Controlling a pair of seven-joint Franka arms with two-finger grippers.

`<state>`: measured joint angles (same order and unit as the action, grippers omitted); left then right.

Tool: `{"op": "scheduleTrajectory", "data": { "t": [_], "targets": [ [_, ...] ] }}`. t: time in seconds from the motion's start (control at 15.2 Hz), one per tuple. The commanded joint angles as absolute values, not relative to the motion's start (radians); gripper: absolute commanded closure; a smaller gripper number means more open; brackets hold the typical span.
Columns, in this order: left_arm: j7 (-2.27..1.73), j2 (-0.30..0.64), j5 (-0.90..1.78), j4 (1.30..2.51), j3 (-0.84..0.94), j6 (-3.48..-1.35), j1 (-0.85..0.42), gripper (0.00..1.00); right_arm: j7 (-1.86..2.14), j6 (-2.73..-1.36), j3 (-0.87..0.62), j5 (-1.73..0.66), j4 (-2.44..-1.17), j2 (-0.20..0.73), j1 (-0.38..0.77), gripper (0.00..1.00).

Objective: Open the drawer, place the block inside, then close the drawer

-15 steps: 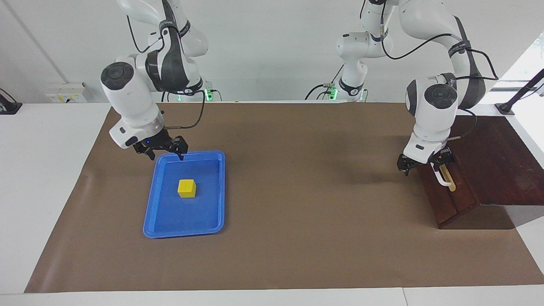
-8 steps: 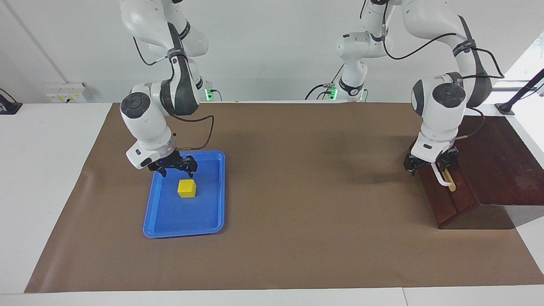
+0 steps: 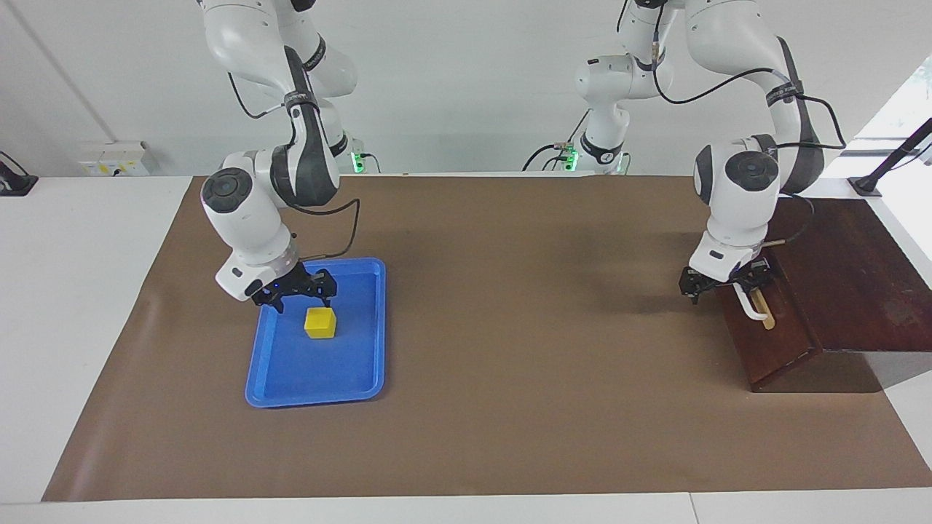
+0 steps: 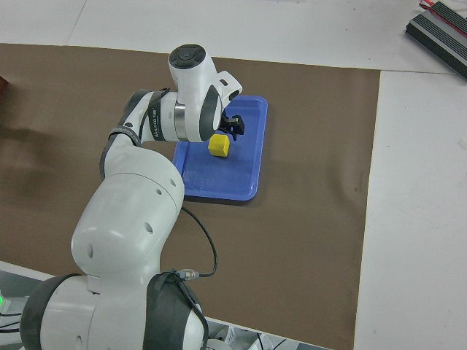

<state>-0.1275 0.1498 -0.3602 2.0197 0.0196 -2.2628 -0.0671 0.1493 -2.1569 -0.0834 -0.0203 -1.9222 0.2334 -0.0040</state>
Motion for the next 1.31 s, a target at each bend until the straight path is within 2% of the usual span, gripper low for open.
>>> {"op": "scheduleTrajectory", "data": {
  "t": [0.0, 0.33, 0.59, 0.79, 0.92, 1.05, 1.25],
  "targets": [
    [-0.234, 0.132, -0.367, 2.029, 0.018, -2.264, -0.188, 0.0, 0.485, -2.152, -0.091, -0.041, -1.898, 0.247, -0.046, 0.0],
    [-0.319, 0.132, -0.31, 2.01, 0.018, -2.229, -0.27, 0.0, 1.215, -2.209, -0.09, -0.289, -1.913, 0.247, -0.118, 0.0],
    [-0.321, 0.135, -0.29, 1.987, 0.018, -2.195, -0.275, 0.0, 1.668, -2.224, -0.089, -0.527, -1.982, 0.224, -0.169, 0.0],
    [-0.319, 0.167, -0.266, 1.878, 0.017, -2.087, -0.272, 0.0, 1.854, -2.215, -0.089, -0.61, -2.026, 0.206, -0.193, 0.0],
    [-0.319, 0.181, -0.256, 1.847, 0.017, -2.056, -0.264, 0.0, 1.942, -2.2, -0.089, -0.684, -2.057, 0.202, -0.21, 0.0],
    [-0.321, 0.179, -0.241, 1.829, 0.017, -2.034, -0.259, 0.0, 2.046, -2.131, -0.089, -0.767, -2.059, 0.233, -0.247, 0.0],
    [-0.375, 0.181, -0.167, 1.743, 0.015, -1.939, -0.264, 0.0, 2.131, -2.112, -0.089, -0.81, -2.051, 0.271, -0.272, 0.0]
  ]
}}
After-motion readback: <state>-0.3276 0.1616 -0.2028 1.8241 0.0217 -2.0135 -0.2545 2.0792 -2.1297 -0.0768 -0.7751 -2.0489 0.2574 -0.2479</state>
